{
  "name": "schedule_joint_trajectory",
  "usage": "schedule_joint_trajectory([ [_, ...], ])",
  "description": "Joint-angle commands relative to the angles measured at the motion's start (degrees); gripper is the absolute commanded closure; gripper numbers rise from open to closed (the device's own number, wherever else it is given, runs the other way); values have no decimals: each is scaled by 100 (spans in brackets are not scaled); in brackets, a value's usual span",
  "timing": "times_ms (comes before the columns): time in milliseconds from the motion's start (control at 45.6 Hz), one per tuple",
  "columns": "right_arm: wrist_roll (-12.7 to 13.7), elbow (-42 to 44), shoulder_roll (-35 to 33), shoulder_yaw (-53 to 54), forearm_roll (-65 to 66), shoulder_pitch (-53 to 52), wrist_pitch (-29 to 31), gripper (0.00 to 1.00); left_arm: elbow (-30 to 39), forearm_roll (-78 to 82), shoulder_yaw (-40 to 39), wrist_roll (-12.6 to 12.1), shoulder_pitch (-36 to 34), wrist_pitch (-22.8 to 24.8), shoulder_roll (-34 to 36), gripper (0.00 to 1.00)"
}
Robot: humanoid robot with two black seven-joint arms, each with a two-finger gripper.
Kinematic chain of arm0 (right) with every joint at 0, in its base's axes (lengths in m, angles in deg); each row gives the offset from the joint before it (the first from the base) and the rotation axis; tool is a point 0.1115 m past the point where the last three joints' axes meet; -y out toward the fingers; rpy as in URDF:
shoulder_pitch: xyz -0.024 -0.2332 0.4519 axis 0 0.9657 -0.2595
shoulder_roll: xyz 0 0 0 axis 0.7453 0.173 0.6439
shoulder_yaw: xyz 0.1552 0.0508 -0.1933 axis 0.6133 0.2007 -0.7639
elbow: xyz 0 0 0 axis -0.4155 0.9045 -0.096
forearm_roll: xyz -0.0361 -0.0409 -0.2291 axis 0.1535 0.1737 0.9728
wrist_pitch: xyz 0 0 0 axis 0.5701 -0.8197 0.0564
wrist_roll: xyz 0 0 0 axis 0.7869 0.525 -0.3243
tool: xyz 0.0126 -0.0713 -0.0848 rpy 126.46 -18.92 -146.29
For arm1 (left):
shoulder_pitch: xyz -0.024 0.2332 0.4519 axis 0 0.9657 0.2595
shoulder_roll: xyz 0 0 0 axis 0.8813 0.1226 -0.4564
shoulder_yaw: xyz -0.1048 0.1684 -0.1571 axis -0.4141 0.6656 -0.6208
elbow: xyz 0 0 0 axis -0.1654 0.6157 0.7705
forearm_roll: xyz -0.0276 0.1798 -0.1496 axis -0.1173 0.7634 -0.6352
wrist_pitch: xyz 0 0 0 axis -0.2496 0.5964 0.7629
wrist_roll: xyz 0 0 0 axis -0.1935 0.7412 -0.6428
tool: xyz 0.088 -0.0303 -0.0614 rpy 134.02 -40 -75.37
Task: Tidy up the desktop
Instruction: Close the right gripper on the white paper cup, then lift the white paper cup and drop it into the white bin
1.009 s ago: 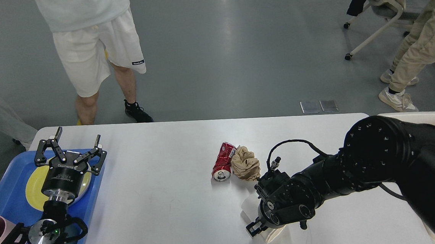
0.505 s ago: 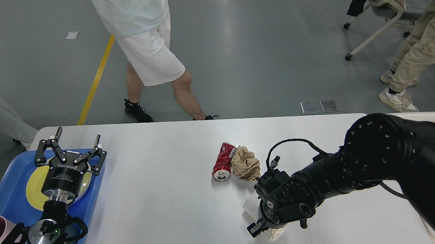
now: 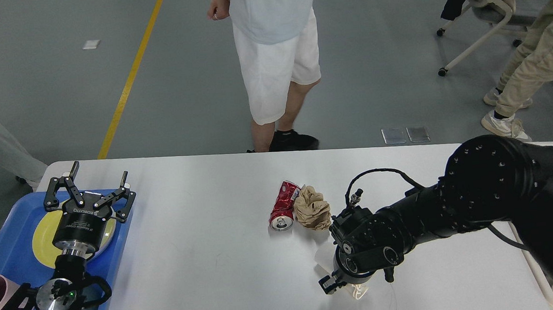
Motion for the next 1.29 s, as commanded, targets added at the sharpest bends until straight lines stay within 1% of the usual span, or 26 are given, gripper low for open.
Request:
schedule_joint_trajectory([
  [0, -51, -17, -239, 1, -397, -224, 226, 100, 0, 0, -1, 0, 0, 0, 0, 4],
  [110, -60, -236, -538, -52, -1092, -733, 631, 100, 0, 0, -1, 0, 0, 0, 0, 3],
  [307, -60, -842, -1118, -175, -1576, -1787, 1149, 100, 0, 0, -1, 0, 0, 0, 0, 3],
  [505, -86, -1607, -1373, -675, -2261, -3149, 1431, 100, 0, 0, -1, 0, 0, 0, 0, 3],
  [636, -226, -2082, -1514, -966, -2631, -4020, 1501, 100, 0, 0, -1, 0, 0, 0, 0, 4],
  [790, -499, -2241, -1628, -1300, -2727, -4399, 1554, 100, 0, 0, 8, 0, 0, 0, 0, 3],
  [834, -622, -2241, -1628, -1466, -2789, -4451, 1580, 100, 0, 0, -1, 0, 0, 0, 0, 4],
  [899, -937, -2249, -1646, -1809, -2886, -4557, 1651, 100, 0, 0, -1, 0, 0, 0, 0, 3],
  [1009, -1632, -2241, -1830, -2582, -2930, -4628, 1765, 100, 0, 0, -1, 0, 0, 0, 0, 3],
  [1053, -1808, -2206, -1918, -2942, -2921, -4602, 1748, 100, 0, 0, 8, 0, 0, 0, 0, 3],
  [1097, -1861, -2153, -2050, -3267, -2886, -4496, 1686, 100, 0, 0, 0, 0, 0, 0, 0, 3],
  [1141, -1870, -2004, -2330, -3540, -2833, -4374, 1668, 100, 0, 0, 8, 0, 0, 0, 0, 3],
  [1272, -1861, -1117, -3437, -3770, -2483, -3486, 1704, 100, 0, 0, -1, 0, 0, 0, 0, 3],
])
